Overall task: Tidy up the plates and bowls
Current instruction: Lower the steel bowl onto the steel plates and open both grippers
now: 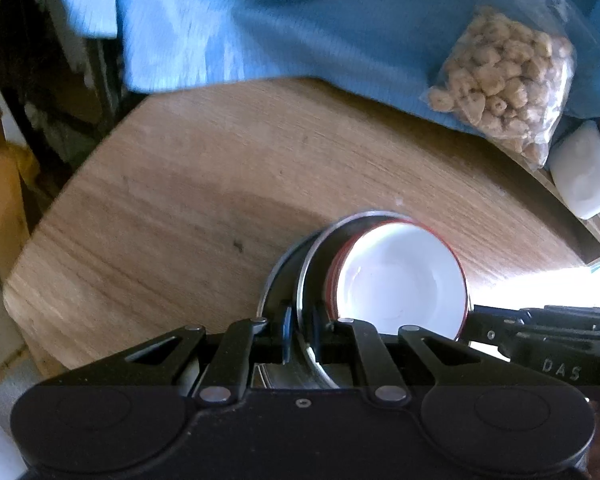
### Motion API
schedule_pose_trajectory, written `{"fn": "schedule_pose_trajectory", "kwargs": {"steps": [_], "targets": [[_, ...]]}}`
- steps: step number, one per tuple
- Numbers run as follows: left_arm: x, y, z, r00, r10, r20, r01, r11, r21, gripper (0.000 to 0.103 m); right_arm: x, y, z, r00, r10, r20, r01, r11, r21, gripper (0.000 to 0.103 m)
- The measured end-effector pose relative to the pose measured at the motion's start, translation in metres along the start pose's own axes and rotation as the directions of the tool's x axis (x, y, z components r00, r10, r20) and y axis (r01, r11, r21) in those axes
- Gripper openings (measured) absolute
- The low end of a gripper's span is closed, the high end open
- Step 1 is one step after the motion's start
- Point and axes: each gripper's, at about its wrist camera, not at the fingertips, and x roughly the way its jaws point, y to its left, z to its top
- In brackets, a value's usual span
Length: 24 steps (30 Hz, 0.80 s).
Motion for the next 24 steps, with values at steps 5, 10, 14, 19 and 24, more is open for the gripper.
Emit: {"fn": "schedule_pose_trajectory", "kwargs": {"steps": [5, 10, 14, 19, 24], "targets": [[-0.004, -0.003, 0.004, 0.999, 0.023, 0.026, -0.024, 0.999, 0.032, 0.013, -0.001, 0.003, -0.002, 1.0, -0.01, 0.011, 0.01, 1.0, -0.007, 0.018], [-0.005, -0.003, 0.001, 0.999, 0.03, 0.033, -0.031, 0.999, 0.034, 0.018, -0.003, 0.004, -0.004, 1.0, -0.014, 0.025, 0.014, 1.0, -0.007, 0.018], [-0.007, -0.002, -0.002, 0.998, 0.043, 0.036, -0.044, 0.999, 0.023, 0.023, -0.005, 0.001, -0.007, 0.999, -0.019, 0.041, 0.018, 1.0, 0.014, 0.025], [-0.012, -0.003, -0.004, 0.996, 0.07, 0.058, -0.072, 0.997, 0.029, 0.037, -0.009, -0.004, -0.01, 0.997, -0.021, 0.071, 0.017, 0.999, 0.049, 0.032], [-0.017, -0.001, -0.007, 0.993, 0.095, 0.071, -0.097, 0.995, 0.016, 0.047, -0.013, -0.006, -0.013, 0.995, -0.029, 0.092, 0.024, 0.998, 0.055, 0.036]]}}
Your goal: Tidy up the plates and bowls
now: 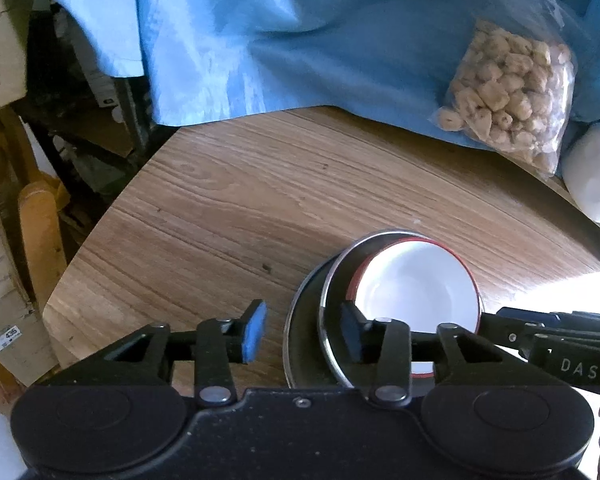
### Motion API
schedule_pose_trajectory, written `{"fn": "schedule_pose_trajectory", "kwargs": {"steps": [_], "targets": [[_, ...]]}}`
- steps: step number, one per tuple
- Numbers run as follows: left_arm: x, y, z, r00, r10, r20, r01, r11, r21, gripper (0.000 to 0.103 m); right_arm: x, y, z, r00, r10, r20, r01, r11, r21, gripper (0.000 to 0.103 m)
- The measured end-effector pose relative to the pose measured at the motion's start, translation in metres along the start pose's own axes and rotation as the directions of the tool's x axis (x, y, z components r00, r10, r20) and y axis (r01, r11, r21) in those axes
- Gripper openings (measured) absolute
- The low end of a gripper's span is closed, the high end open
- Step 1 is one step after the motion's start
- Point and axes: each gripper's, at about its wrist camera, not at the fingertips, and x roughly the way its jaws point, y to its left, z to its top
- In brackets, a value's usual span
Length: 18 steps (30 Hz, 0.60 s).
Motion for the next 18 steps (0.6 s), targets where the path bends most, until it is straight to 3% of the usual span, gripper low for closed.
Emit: {"fn": "schedule_pose_trajectory", "kwargs": {"steps": [6, 9, 18], "targets": [[-0.004, 0.001, -0.003, 1.0, 0.017, 0.014, -0.017, 1.0, -0.018, 0.056, -0.002, -0.003, -0.002, 1.0, -0.008, 0.006, 0.008, 1.0, 0.003, 0.049], [-0.005, 0.003, -0.003, 0.999, 0.028, 0.017, -0.028, 0.999, -0.024, 0.067, -0.003, -0.004, -0.003, 1.0, -0.018, 0.007, 0.018, 1.0, 0.006, 0.057], [-0.013, 0.009, -0.006, 0.997, 0.068, 0.036, -0.066, 0.997, -0.035, 0.089, -0.008, -0.004, -0.008, 0.998, -0.06, 0.026, 0.06, 0.998, 0.014, 0.079]]}}
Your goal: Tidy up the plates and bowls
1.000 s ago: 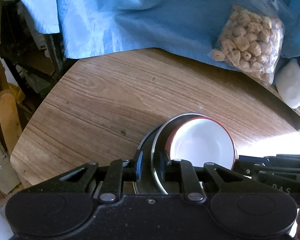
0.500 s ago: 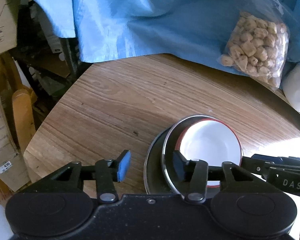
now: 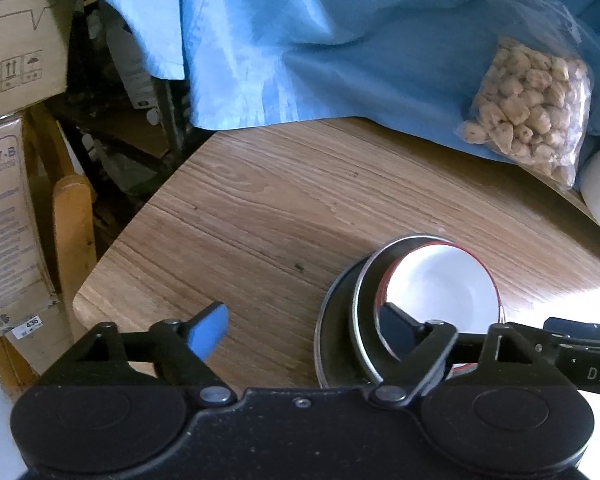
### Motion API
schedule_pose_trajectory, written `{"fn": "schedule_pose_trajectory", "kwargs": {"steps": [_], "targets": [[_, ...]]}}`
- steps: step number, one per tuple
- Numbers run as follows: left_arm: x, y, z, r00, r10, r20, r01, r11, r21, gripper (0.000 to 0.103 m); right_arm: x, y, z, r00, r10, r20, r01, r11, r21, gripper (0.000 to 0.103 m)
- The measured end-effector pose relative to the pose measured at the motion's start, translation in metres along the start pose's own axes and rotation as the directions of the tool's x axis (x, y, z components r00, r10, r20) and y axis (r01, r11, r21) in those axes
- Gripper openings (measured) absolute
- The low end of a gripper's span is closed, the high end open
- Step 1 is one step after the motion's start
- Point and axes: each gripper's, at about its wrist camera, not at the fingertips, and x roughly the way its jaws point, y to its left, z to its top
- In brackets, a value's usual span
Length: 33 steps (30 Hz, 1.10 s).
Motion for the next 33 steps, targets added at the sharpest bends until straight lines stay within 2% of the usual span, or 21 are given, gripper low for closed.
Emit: {"fn": "schedule_pose_trajectory", "kwargs": {"steps": [1, 3, 16, 24, 28, 33], "targets": [[-0.001, 0.0, -0.001, 1.0, 0.004, 0.001, -0.004, 1.0, -0.004, 0.094, -0.001, -0.001, 0.0, 1.0, -0.002, 0.003, 0.002, 1.0, 0.002, 0.084], [-0.003, 0.001, -0.002, 1.0, 0.011, 0.007, -0.011, 1.0, -0.01, 0.099, -0.003, -0.002, -0.001, 1.0, -0.006, 0.011, 0.006, 1.0, 0.006, 0.087], [-0.014, 0.004, -0.009, 1.0, 0.004, 0.012, -0.004, 0.999, -0.052, 0.102, -0.021, -0.005, -0.008, 0.997, -0.004, 0.071, 0.003, 1.0, 0.026, 0.101], [-0.022, 0.011, -0.016, 0.998, 0.024, 0.052, -0.018, 0.994, -0.103, 0.102, -0.023, -0.008, -0.011, 0.997, -0.004, 0.078, 0.002, 1.0, 0.029, 0.102], [-0.028, 0.014, -0.022, 0.995, 0.004, 0.103, 0.009, 0.992, -0.123, 0.102, -0.025, -0.009, -0.013, 0.996, -0.011, 0.091, 0.008, 1.0, 0.027, 0.102], [-0.037, 0.01, -0.024, 0.986, 0.024, 0.166, 0.002, 0.989, -0.151, 0.102, -0.033, -0.01, -0.018, 0.991, 0.011, 0.136, -0.013, 1.0, 0.017, 0.103]]}}
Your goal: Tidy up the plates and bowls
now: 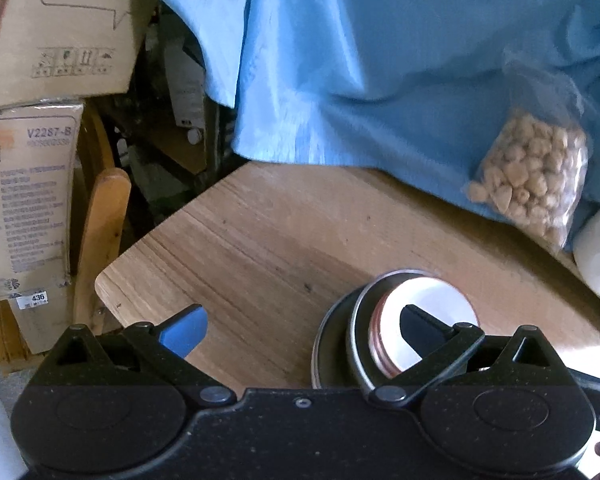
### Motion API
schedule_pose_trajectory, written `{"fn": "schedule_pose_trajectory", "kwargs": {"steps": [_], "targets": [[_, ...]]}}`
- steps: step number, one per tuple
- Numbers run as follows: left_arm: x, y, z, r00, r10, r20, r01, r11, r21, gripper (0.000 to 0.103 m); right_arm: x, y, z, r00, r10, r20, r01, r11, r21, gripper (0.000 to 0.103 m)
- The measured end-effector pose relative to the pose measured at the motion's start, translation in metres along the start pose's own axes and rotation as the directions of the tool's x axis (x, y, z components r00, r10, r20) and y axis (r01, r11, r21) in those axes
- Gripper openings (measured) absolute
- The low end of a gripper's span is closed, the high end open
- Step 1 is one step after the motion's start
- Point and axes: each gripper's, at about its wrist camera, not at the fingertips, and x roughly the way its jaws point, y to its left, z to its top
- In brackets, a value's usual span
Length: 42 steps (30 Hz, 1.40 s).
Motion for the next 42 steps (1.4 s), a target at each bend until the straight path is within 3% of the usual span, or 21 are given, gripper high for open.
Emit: {"fn": "schedule_pose_trajectory", "kwargs": {"steps": [8, 16, 29, 42], "targets": [[-0.008, -0.025, 0.001, 1.0, 0.019, 0.019, -0.021, 0.995, 0.1, 0.102, -0.014, -0.008, -0.001, 0.998, -0.009, 0.055, 0.009, 1.0, 0.01, 0.103], [-0.023, -0.044, -0.005, 0.998, 0.019, 0.059, -0.026, 0.994, 0.108, 0.102, -0.029, -0.025, -0.002, 0.996, 0.004, 0.084, -0.005, 1.0, 0.009, 0.103], [-0.053, -0.072, -0.024, 0.981, 0.123, 0.146, -0.12, 0.992, -0.032, 0.102, -0.066, -0.065, -0.002, 0.996, 0.041, 0.085, -0.036, 0.998, -0.056, 0.103], [-0.083, -0.102, -0.073, 0.959, 0.225, 0.17, -0.205, 0.97, -0.127, 0.102, -0.091, -0.098, -0.003, 0.984, 0.169, 0.063, -0.156, 0.971, -0.18, 0.103]]}}
